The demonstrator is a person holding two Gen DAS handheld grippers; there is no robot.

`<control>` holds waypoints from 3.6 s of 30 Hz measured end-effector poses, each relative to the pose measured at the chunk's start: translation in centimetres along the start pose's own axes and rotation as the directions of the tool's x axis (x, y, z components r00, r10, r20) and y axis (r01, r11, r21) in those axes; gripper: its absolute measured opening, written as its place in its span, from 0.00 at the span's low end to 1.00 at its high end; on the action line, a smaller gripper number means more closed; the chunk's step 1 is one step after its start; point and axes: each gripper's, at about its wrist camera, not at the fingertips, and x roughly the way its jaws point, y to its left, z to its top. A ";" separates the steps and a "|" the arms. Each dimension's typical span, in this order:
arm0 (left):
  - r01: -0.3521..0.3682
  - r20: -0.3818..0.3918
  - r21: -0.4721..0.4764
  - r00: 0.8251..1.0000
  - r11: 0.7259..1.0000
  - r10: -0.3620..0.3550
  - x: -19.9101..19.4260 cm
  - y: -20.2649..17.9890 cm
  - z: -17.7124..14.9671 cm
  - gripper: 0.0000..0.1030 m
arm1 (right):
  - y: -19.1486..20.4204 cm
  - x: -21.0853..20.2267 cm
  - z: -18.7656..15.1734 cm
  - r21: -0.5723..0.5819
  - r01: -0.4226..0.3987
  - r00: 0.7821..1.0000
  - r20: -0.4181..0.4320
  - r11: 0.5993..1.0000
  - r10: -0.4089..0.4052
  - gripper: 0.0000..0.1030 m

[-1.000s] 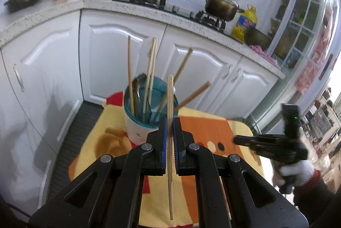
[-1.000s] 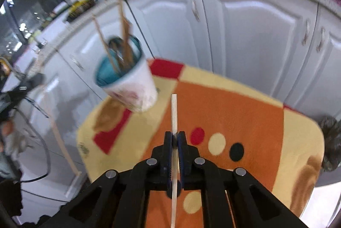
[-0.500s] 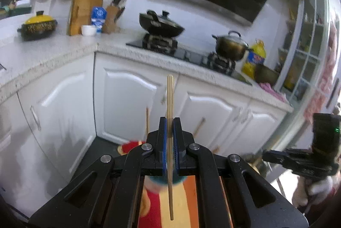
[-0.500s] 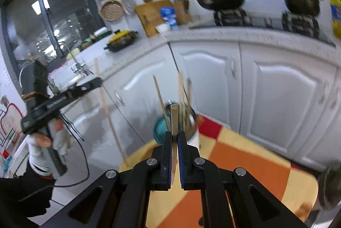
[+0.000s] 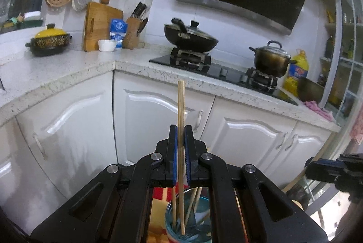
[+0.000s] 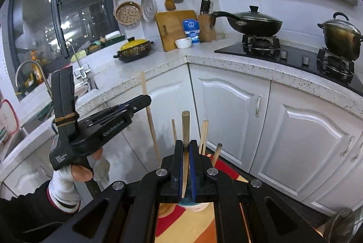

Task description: Organize utensils

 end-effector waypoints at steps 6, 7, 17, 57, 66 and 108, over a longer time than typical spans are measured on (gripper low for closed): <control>-0.049 -0.015 0.032 0.999 0.998 0.050 2.6 -0.3 -1.9 0.04 | -1.3 3.7 -1.8 0.052 0.001 0.998 -0.059 0.999 0.003 0.05; -0.058 -0.019 0.035 0.998 0.998 0.059 3.0 -0.3 -2.3 0.04 | -1.6 4.4 -2.3 0.064 -0.001 0.997 -0.072 0.998 0.006 0.05; -0.053 -0.144 0.021 0.988 0.998 0.055 5.4 0.4 -6.1 0.04 | -3.4 8.2 -6.1 0.131 0.006 0.984 -0.177 0.991 0.017 0.05; -0.048 -0.215 0.031 0.975 0.998 0.053 -3.4 -1.4 -10.7 0.50 | -1.4 2.5 -11.0 0.124 0.168 0.979 -0.136 0.978 -0.151 0.40; -0.090 -0.202 0.071 0.974 0.993 0.103 -4.8 -1.7 -11.6 0.50 | -0.5 3.3 -11.7 0.111 0.188 0.974 -0.145 0.976 -0.171 0.42; -0.169 -0.167 0.110 0.968 0.979 0.186 -6.8 -1.6 -11.8 0.50 | 0.3 3.4 -11.5 0.071 0.229 0.967 -0.129 0.971 -0.218 0.57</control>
